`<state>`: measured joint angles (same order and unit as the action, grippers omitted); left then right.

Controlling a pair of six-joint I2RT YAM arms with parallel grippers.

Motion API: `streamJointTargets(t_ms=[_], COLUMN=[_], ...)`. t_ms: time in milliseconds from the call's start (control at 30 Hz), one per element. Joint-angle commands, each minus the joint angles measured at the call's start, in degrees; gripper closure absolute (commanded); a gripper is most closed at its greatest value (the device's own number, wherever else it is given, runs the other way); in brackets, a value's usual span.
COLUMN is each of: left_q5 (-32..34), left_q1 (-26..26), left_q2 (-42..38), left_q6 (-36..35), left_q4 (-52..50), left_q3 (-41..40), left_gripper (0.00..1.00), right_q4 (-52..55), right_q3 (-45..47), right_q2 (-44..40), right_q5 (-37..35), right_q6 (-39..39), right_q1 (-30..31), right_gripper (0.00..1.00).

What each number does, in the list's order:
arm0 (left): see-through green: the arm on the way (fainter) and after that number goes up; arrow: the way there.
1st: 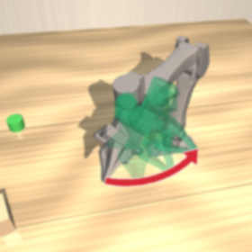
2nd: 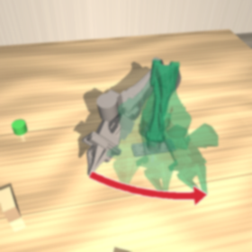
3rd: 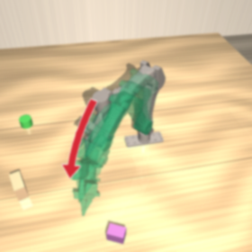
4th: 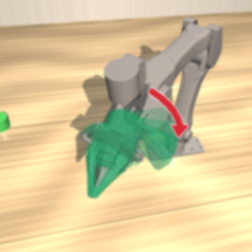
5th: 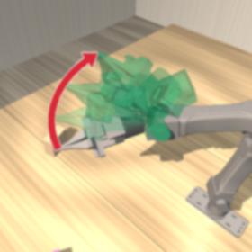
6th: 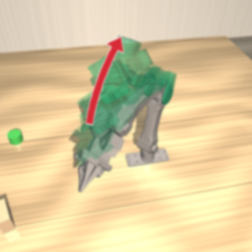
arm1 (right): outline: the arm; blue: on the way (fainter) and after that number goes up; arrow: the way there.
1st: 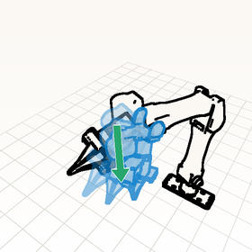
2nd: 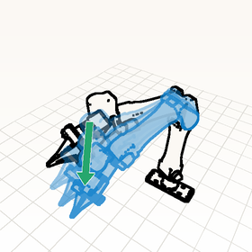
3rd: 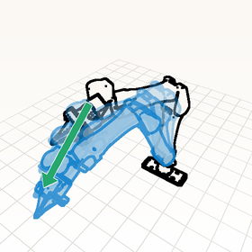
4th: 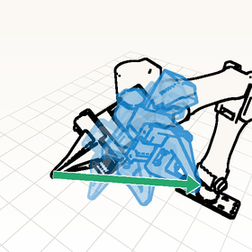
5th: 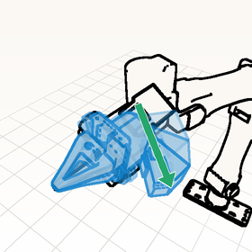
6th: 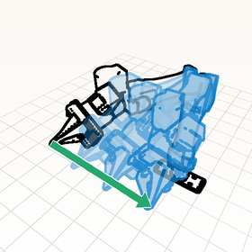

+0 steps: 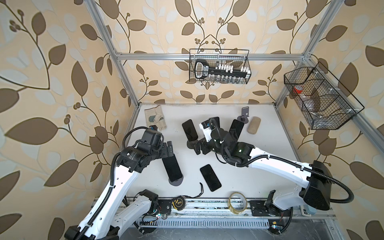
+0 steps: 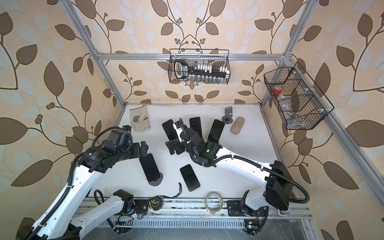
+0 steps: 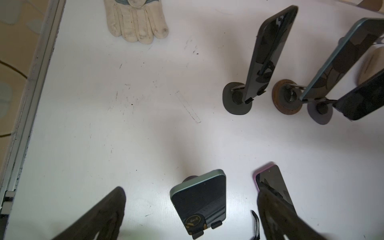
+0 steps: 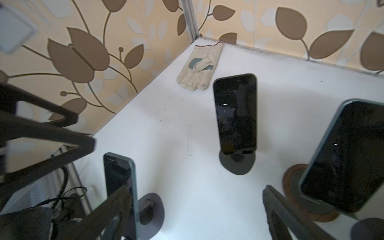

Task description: Remove the phone from the phone stand

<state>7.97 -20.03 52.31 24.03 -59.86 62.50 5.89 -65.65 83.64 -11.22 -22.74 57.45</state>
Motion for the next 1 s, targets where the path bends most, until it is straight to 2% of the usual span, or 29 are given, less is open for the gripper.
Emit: streamJointTargets(t_ms=[0, 133, 333, 533, 767, 867, 967], left_q5=[1.70, -0.01, -1.03, -5.28, -7.89, -5.95, -6.73], left_q1=[0.56, 2.38, 6.44, 14.40, 21.07, 22.70, 25.08], left_q2=[0.68, 1.42, 3.48, 5.34, 5.75, 7.27, 9.06], left_q6=[3.36, 3.76, 2.53, 4.20, 9.50, 12.51, 15.21], left_q4=[-1.68, 0.13, 2.23, 2.73, 6.66, 7.56, 6.56], left_q3=[2.25, 3.95, 5.96, 5.59, 1.55, -0.80, -1.63], left_gripper=[0.01, 0.01, 0.01, 0.01, 0.01, 0.01, 0.01], right_q4=[-4.93, -6.13, -8.87, -9.38, -10.24, -7.97, -6.54], right_q3=[2.06, 2.71, 5.05, 4.91, 1.53, -1.86, -4.38], right_q2=[1.11, 2.88, 2.94, 4.63, 10.33, 13.93, 16.74], right_q5=[-8.11, -13.92, -13.38, -15.47, -17.86, -19.87, -21.65], right_q6=[-4.36, -5.66, -8.27, -7.89, -8.02, -9.03, -9.98], right_q1=[5.30, 10.71, 12.90, 16.53, 20.06, 20.84, 21.40], right_gripper=[0.00, 0.00, 0.00, 0.00, 0.00, 0.00, 0.00])
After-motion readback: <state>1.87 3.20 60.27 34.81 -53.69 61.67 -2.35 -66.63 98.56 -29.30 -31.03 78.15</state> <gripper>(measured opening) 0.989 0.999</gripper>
